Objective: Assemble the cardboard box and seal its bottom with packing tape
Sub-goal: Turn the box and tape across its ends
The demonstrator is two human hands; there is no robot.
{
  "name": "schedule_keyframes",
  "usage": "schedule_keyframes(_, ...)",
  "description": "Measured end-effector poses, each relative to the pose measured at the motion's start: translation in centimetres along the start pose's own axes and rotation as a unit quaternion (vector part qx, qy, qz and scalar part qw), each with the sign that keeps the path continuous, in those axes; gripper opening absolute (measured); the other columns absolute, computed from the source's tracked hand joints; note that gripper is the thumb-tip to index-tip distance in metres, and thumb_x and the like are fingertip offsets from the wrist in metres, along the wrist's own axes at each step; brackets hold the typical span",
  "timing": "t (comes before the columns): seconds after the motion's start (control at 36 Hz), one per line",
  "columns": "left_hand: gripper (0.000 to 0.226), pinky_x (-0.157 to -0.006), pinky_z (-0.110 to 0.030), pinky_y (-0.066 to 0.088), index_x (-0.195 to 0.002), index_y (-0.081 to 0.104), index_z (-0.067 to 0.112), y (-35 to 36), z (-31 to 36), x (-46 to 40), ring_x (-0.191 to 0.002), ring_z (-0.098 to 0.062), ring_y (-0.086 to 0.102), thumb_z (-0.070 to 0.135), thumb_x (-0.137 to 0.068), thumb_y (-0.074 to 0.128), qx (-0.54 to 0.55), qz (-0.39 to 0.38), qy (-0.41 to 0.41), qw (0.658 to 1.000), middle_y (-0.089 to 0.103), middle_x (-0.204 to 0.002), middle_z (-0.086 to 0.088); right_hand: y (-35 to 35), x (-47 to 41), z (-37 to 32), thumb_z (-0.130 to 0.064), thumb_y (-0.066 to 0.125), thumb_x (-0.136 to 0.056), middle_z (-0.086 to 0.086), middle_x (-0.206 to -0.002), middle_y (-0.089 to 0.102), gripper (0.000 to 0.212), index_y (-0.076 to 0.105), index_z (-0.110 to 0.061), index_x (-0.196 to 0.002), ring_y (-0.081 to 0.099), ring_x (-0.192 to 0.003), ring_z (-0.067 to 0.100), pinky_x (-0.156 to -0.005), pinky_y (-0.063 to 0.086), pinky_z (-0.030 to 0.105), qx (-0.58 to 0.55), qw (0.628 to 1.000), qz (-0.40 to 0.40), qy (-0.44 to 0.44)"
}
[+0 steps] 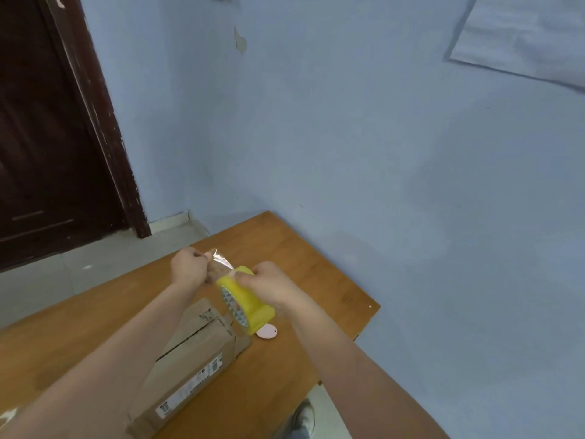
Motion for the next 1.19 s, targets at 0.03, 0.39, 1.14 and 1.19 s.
schedule_keyframes(0.03,0.015,-0.062,-0.041,0.057,-0.089,0.059,0.001,-0.4,-0.1,-0.2,-0.057,-0.027,0.061,0.015,-0.095,0.054,-0.004,0.004,-0.002,1.0,0.063,-0.068,-0.016,0.0,0.2,0.0,-0.038,0.06,-0.09,-0.007,-0.063,0.061,0.028,0.058,-0.019,-0.07,0.058,-0.054,0.003,-0.049,0.045,0.016,-0.038,0.999,-0.021,-0.018)
schedule_keyframes(0.39,0.018,-0.063,-0.041,0.057,-0.075,0.056,0.01,-0.6,-1.7,-0.6,-0.055,-0.025,0.064,0.017,-0.092,0.057,-0.043,0.013,0.017,0.999,0.062,-0.068,-0.009,0.5,0.4,3.2,-0.03,0.076,-0.073,-0.004,-0.08,0.067,0.024,0.063,-0.022,-0.092,0.064,-0.07,0.013,-0.062,0.052,0.026,-0.131,0.986,-0.066,-0.077)
schedule_keyframes(1.14,0.013,-0.06,-0.03,0.038,-0.079,0.064,0.017,0.6,-8.8,0.5,-0.073,-0.024,0.057,0.027,-0.087,0.063,-0.048,0.038,0.027,0.998,0.062,-0.074,0.0,3.9,-0.8,5.8,-0.029,0.068,-0.084,-0.004,-0.07,0.059,0.02,0.062,-0.011,-0.091,0.056,-0.06,0.011,-0.053,0.043,0.021,0.027,0.999,-0.023,0.035)
schedule_keyframes(1.19,0.013,-0.061,-0.03,0.039,-0.079,0.066,0.014,0.6,-8.8,0.5,-0.074,-0.024,0.057,0.025,-0.086,0.064,-0.042,0.038,0.024,0.998,0.062,-0.073,0.0,4.0,-0.9,5.8,-0.031,0.068,-0.084,-0.001,-0.074,0.06,0.03,0.063,-0.005,-0.097,0.056,-0.064,0.014,-0.057,0.043,0.024,0.039,0.998,-0.024,0.043)
Point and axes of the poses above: each hand's wrist, its own x-axis away from the middle knuckle, its own y-axis out of the palm, z = x × y, the point moved 7 cm from there along -x, towards the middle knuckle
